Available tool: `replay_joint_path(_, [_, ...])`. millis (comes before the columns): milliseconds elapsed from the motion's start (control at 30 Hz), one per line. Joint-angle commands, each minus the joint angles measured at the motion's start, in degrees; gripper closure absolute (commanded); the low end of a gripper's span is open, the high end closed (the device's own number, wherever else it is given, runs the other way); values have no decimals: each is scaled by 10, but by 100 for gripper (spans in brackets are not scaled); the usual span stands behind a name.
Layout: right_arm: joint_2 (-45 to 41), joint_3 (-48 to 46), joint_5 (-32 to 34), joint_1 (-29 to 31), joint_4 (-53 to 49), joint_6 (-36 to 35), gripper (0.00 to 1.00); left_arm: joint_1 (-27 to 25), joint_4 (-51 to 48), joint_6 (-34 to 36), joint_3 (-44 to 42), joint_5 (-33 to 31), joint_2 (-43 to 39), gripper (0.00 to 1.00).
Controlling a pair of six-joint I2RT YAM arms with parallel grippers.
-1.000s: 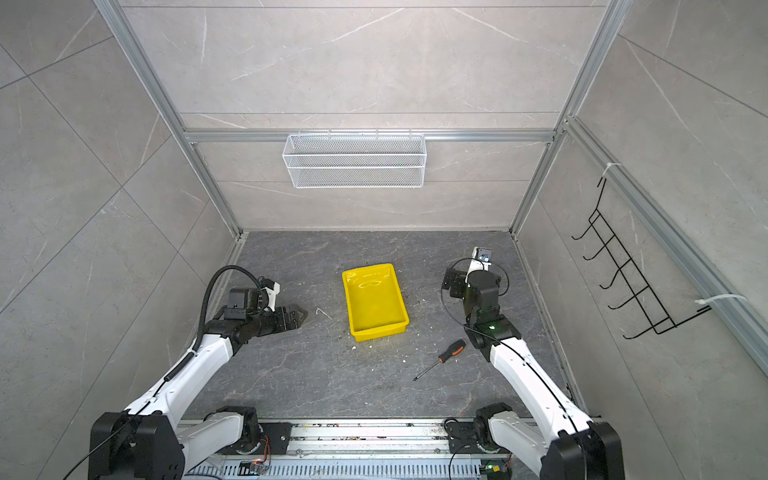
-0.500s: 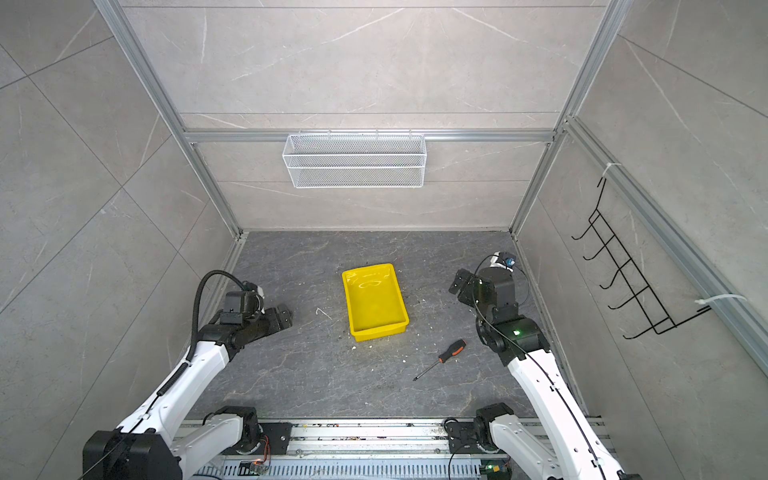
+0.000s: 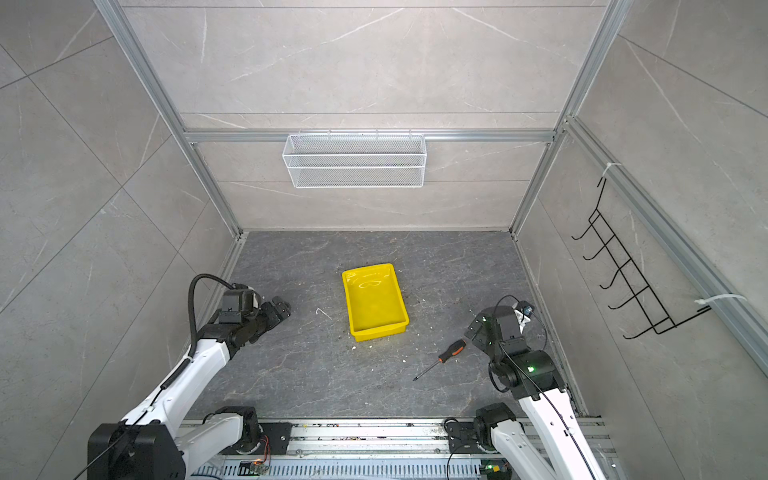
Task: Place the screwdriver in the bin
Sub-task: 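Lower the right gripper over the orange-and-black screwdriver handle and close it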
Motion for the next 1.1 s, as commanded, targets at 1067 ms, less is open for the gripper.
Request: replay_joint_path(1067, [252, -116, -295, 6, 231, 200, 22, 1, 47, -122, -218, -112, -296, 0])
